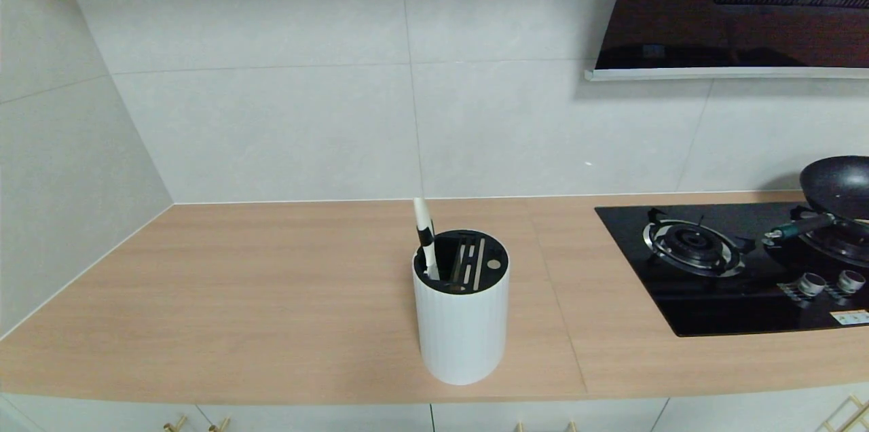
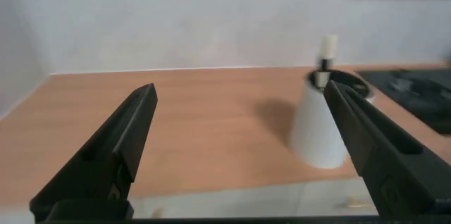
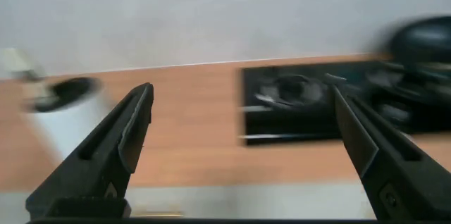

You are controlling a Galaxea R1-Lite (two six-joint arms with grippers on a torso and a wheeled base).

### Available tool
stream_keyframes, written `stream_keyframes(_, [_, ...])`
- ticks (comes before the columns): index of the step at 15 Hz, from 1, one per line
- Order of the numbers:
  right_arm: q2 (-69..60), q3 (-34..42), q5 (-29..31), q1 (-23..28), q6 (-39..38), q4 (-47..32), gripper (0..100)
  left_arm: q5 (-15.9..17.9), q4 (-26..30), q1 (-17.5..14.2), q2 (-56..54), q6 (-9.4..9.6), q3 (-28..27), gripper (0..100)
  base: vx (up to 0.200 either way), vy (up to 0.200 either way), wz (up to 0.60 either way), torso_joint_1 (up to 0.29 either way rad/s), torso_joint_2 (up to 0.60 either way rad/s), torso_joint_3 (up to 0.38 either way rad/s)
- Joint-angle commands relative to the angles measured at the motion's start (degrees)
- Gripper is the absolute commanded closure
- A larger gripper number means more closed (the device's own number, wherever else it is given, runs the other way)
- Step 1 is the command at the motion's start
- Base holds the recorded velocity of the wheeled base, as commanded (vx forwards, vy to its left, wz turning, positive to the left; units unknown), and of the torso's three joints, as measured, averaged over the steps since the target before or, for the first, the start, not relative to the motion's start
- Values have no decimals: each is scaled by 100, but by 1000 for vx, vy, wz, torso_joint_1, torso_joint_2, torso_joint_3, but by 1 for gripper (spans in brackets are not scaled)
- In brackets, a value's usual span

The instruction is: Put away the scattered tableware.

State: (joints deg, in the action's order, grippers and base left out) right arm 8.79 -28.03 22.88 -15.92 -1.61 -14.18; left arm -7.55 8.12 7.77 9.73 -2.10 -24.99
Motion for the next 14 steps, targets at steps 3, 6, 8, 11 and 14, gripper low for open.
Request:
stream_keyframes(3, [-158,148,-759,959,99,-32,0,684,5,-794,-964,456,442,0,0,0,0,0,0,0])
stream_keyframes(6, [-870,1458,-979,1627,284,205,0,131,-979,-803,-964,658,1726,0,0,0,0,0,0,0])
stream_keyframes(8, [-870,2161,-1040,1627,293,1514,0,113,-1515,-803,-973,1009,2499,0,0,0,0,0,0,0])
stream_keyframes(11, [-861,2803,-1831,1636,407,1655,0,342,-1049,-803,-973,614,2499,0,0,0,0,0,0,0])
stream_keyframes(14, [-861,2785,-2227,1627,231,1304,0,799,-786,-794,-964,526,2490,0,0,0,0,0,0,0])
